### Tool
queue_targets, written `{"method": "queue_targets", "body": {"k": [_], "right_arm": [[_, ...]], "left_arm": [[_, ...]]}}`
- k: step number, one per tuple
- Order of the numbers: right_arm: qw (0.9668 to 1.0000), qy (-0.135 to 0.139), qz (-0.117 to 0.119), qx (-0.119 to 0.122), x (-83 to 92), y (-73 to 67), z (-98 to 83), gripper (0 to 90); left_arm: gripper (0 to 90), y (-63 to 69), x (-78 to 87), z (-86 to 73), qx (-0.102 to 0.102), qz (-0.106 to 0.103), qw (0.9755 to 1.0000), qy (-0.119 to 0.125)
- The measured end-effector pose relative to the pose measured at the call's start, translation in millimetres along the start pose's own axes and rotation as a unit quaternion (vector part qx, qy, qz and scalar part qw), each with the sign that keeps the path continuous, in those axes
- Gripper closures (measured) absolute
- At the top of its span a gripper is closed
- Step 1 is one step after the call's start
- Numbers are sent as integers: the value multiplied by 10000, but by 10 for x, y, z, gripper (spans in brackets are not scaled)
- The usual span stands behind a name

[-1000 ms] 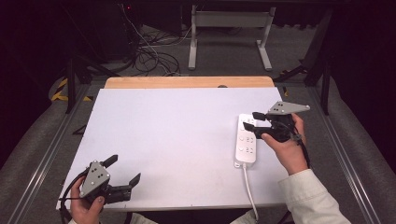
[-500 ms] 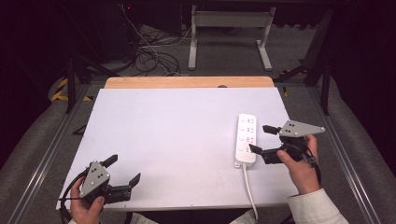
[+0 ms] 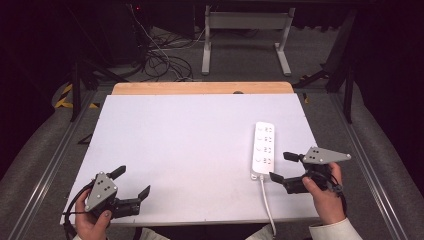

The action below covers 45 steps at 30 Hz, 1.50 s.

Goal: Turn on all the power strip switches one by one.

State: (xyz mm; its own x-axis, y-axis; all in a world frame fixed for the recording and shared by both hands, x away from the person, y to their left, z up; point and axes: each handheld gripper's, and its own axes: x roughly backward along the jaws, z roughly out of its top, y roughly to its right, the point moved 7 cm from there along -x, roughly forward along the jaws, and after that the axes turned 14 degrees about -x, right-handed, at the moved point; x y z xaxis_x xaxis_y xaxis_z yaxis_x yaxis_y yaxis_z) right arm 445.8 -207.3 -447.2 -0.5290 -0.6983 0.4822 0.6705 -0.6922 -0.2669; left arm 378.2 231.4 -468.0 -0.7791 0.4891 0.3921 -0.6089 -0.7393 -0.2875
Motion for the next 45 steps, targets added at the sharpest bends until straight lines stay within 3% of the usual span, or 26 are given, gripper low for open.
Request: {"method": "queue_targets", "body": {"k": [12,23,27,34,45], "right_arm": [[9995,147,289,-60,-81,43,-331,140],[9999,-116,69,-53,-154,150,-596,152],[9997,-238,23,-24,-195,169,-673,153],[9992,-407,27,36,-256,132,-765,163],[9998,-162,28,108,-243,110,-676,174]], "left_arm": [[56,7,-6,-6,-52,4,10000,-29],[55,-7,-24,-36,-131,12,9999,-84],[56,7,-37,-47,-55,-44,9999,-86],[52,8,-66,-80,-108,-190,9997,-92],[47,-18,-60,-88,-226,-19,9997,-28]]}}
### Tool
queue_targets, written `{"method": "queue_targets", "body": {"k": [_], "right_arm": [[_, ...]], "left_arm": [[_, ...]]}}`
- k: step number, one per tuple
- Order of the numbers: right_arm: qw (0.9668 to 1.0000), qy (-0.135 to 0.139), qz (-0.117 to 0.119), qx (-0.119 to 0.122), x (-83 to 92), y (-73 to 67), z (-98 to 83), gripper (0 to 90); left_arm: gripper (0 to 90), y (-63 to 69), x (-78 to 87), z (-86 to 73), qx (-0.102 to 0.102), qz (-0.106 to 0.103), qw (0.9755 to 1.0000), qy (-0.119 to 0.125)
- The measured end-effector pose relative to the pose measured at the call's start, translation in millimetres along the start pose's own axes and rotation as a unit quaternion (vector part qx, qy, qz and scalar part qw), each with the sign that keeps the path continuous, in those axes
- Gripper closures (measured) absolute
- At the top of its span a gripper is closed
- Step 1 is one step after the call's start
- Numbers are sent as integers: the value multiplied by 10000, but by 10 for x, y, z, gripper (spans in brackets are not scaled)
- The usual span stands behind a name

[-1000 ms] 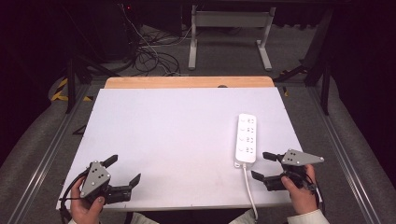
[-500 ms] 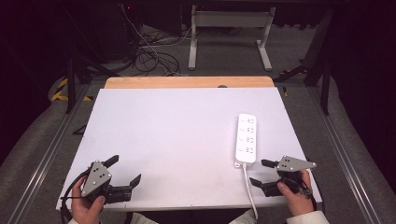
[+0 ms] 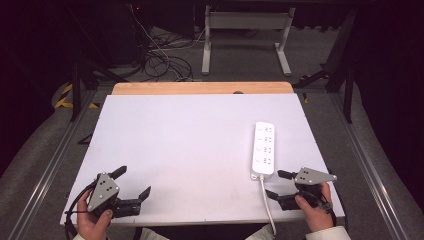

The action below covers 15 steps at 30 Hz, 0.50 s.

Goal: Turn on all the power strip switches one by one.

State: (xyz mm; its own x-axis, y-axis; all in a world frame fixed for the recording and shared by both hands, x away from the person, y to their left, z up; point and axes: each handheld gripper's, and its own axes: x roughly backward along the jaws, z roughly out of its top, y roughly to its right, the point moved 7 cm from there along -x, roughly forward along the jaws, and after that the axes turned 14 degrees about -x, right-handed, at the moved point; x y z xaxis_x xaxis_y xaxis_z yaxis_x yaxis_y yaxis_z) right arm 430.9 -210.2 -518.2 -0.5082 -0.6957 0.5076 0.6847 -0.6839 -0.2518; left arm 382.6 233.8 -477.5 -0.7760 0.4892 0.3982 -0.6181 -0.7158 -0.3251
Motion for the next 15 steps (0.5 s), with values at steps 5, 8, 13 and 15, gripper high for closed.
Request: {"method": "queue_targets", "body": {"k": [5,8,13,15], "right_arm": [[10000,97,-14,-4,27,11,20,174],[9999,155,-38,-11,42,10,32,174],[9998,166,-77,-31,52,8,44,174],[9999,135,-61,-53,51,12,41,178]], "left_arm": [[44,12,0,4,-167,78,9998,13],[42,13,-3,-1,-173,58,9998,-5],[41,0,-9,-20,-66,8,10000,-24],[39,4,-16,-32,47,-103,9999,-9]]}}
